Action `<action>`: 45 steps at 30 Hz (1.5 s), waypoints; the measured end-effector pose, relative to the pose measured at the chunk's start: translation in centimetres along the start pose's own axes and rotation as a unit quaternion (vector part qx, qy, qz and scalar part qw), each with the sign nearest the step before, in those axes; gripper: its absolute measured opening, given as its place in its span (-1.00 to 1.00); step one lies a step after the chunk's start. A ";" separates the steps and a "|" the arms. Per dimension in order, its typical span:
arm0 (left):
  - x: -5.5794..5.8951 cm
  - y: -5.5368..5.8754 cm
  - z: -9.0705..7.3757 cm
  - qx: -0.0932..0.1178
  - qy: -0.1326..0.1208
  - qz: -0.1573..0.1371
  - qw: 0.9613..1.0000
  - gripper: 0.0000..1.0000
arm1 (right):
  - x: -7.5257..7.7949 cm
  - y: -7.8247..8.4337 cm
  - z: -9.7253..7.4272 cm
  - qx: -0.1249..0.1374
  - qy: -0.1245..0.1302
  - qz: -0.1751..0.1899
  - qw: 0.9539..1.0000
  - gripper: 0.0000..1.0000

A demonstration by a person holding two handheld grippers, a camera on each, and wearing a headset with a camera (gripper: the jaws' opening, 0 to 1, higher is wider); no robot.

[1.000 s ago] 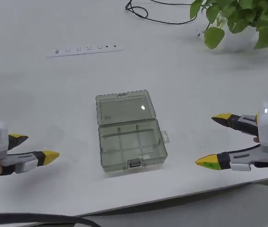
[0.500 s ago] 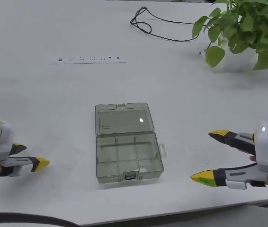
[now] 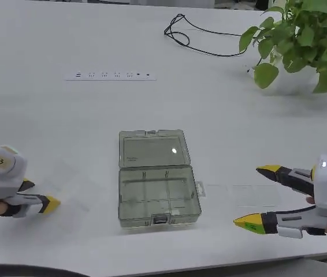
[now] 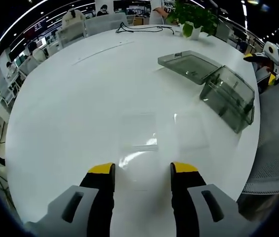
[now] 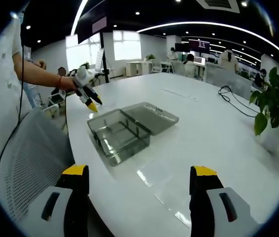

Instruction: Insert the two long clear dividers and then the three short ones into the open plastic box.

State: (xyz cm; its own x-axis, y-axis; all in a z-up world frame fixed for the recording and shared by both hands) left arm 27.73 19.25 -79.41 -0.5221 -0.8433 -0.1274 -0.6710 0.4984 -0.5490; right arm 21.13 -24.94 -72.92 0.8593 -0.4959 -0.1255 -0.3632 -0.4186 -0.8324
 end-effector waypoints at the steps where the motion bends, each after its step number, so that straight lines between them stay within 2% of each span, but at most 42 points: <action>1: 0.0 -0.1 0.0 -0.003 -0.001 -0.001 1.000 -0.12 | 0.0 0.0 0.0 0.000 0.000 0.000 1.000 0.69; 14: -0.2 -0.6 0.4 -0.053 -0.005 -0.001 0.999 -0.19 | 0.5 0.4 -0.1 0.003 0.002 0.003 1.000 0.68; 21: 0.1 -0.9 0.4 -0.073 -0.005 0.002 0.997 -0.35 | 0.2 0.4 0.1 0.005 0.002 0.005 1.000 0.68; 34: 0.0 -0.9 0.4 -0.081 -0.002 0.002 0.997 -0.36 | 0.0 0.4 0.1 0.003 0.003 0.005 1.000 0.67; 45: 0.1 -0.9 0.3 -0.074 0.004 -0.003 0.997 -0.39 | -0.1 0.4 0.1 0.002 0.002 0.006 1.000 0.66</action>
Point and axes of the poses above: the centre of the closed fingertips' face, and the gripper's own axes: z roughly forward along the fingers, x roughly to its right, y roughly out of its underside, the point moved 6 cm from there along -z, roughly backward along the fingers, and after that the axes turned 9 degrees about -y, right-handed, at the moved point
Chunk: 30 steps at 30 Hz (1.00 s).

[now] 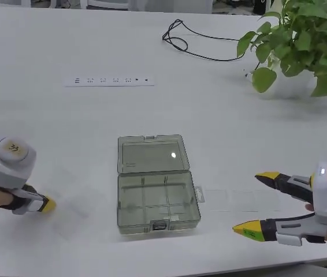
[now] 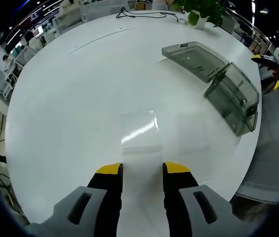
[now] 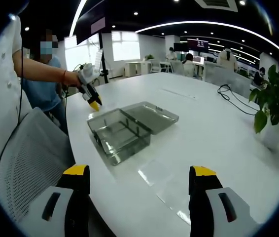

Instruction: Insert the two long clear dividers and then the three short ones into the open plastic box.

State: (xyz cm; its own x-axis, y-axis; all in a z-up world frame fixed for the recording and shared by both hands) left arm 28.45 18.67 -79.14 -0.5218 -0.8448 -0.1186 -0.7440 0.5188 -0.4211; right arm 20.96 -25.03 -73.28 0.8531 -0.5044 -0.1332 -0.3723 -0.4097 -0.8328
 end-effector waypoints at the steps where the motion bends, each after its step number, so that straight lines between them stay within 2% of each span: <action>1: 0.0 0.0 0.0 0.001 0.000 0.000 1.000 -0.39 | 0.0 0.0 0.0 0.001 0.000 0.000 1.000 0.66; 9: 0.2 0.2 -0.2 0.014 0.001 0.000 1.000 -0.39 | 0.0 -0.2 0.1 0.003 0.000 0.000 1.000 0.66; 19: 0.6 0.2 -0.8 0.036 0.011 -0.027 0.999 -0.40 | 0.0 -0.8 0.3 0.010 -0.001 0.001 1.000 0.64; 24: 0.6 0.1 -1.4 0.053 0.014 -0.046 0.997 -0.40 | -0.1 -1.2 0.4 0.016 0.000 0.004 1.000 0.62; 30: 0.9 -0.6 -2.5 0.079 0.020 -0.064 0.995 -0.40 | 0.0 -2.1 0.5 0.037 0.005 0.015 0.999 0.57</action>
Point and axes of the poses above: the centre of the closed fingertips' face, and the gripper's own axes: z roughly forward along the fingers, x roughly to its right, y roughly out of its underside, the point moved 6 cm from there along -z, roughly backward along the fingers, and after that the axes turned 9 degrees about -y, right-handed, at the moved point
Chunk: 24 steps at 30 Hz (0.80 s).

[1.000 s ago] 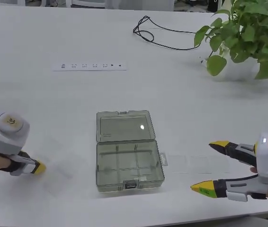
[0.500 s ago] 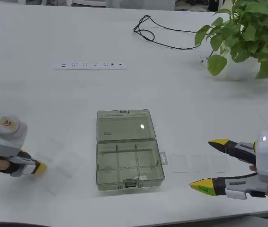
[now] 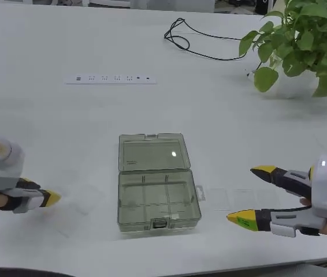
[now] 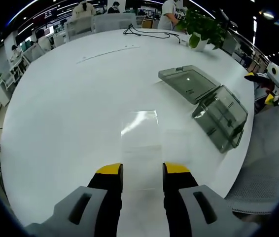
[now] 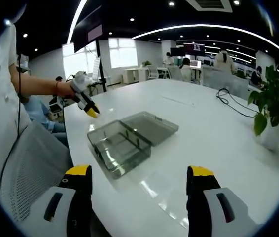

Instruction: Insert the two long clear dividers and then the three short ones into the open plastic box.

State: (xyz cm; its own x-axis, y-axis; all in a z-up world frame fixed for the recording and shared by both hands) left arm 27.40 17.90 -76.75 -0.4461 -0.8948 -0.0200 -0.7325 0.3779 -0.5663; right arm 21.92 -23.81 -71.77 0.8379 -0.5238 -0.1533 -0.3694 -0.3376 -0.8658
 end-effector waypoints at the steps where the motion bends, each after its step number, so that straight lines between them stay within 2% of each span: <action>1: 0.1 -0.1 -0.1 0.005 0.003 -0.004 1.000 -0.40 | 0.0 -0.2 0.0 0.002 0.000 0.001 1.000 0.56; 6: 1.0 -1.4 -1.0 0.039 0.019 -0.031 0.999 -0.40 | -0.2 -1.5 0.2 0.021 0.002 0.004 1.000 0.48; 9: 2.1 -2.6 -1.7 0.068 0.037 -0.057 0.995 -0.40 | -0.3 -2.6 0.5 0.033 0.005 0.009 0.999 0.40; 11: 2.6 -3.1 -1.9 0.079 0.045 -0.061 0.994 -0.40 | -0.5 -3.5 0.7 0.046 0.004 0.013 0.999 0.33; 14: 3.8 -4.3 -2.5 0.103 0.063 -0.079 0.990 -0.40 | -1.1 -5.0 1.2 0.057 0.003 0.020 0.998 0.26; 20: 6.4 -6.1 -3.4 0.137 0.097 -0.088 0.982 -0.40 | -2.2 -7.9 2.1 0.092 0.001 0.045 0.995 0.10; 23: 7.7 -6.8 -3.7 0.150 0.114 -0.091 0.978 -0.40 | -2.7 -8.9 2.8 0.096 -0.003 0.050 0.994 0.02; 24: 8.2 -7.2 -3.9 0.156 0.124 -0.094 0.975 -0.40 | -2.9 -9.1 3.0 0.098 -0.005 0.054 0.994 0.01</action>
Point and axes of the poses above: the centre of the closed fingertips' face, and the gripper's own axes: z roughly forward along the fingers, x roughly to its right, y roughly out of its underside, the point moved 6 cm from there along -z, roughly backward along the fingers, and after that the axes turned 9 degrees about -y, right-handed, at the moved point
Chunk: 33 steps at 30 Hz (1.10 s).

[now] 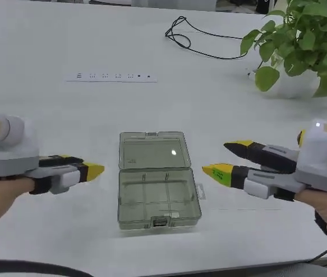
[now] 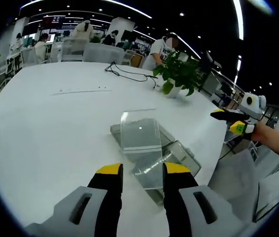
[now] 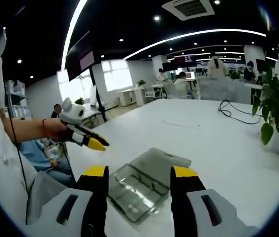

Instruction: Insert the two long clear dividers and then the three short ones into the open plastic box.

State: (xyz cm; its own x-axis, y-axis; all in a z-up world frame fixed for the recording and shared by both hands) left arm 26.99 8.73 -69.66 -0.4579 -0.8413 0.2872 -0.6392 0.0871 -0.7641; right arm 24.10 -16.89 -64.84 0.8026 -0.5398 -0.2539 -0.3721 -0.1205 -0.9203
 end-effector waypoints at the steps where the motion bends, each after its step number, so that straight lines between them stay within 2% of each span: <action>1: 0.4 -0.1 0.1 0.000 0.005 0.000 1.000 -0.40 | -0.3 -0.3 0.4 0.005 -0.002 0.010 1.000 0.00; 4: 1.5 -0.4 0.2 0.008 0.018 0.002 1.000 -0.40 | -0.7 -0.8 1.2 0.013 -0.007 0.019 1.000 -0.07; 12: 4.5 -0.9 0.6 0.022 0.050 0.005 0.998 -0.40 | -2.3 -1.6 3.7 0.034 -0.021 0.077 0.996 -0.32; 17: 6.0 -0.9 0.7 0.026 0.067 0.003 0.997 -0.40 | -2.8 -1.8 5.0 0.041 -0.014 0.097 0.994 -0.40; 23: 7.3 -1.1 0.7 0.035 0.078 0.008 0.996 -0.40 | -3.0 -0.8 6.0 0.019 -0.008 0.114 0.993 -0.51; 25: 7.5 -1.2 0.7 0.037 0.078 0.010 0.996 -0.40 | -3.0 -0.6 6.1 0.016 -0.008 0.131 0.991 -0.56; 33: 8.1 -1.4 0.8 0.039 0.080 0.035 0.995 -0.40 | -3.2 -0.4 6.7 0.018 -0.001 0.159 0.987 -0.70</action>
State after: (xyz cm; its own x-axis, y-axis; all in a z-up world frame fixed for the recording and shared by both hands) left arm 24.62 1.39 -66.74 -0.5963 -0.7386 0.3144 -0.5552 0.0965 -0.8261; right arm 24.82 -9.52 -65.69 0.6491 -0.5430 -0.5327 -0.5887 0.0849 -0.8039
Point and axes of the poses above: the centre of the closed fingertips' face, and the gripper's own axes: z roughly forward along the fingers, x roughly to its right, y roughly out of its underside, the point moved 6 cm from there along -z, roughly backward along the fingers, and after that the axes turned 9 degrees about -y, right-handed, at the moved point
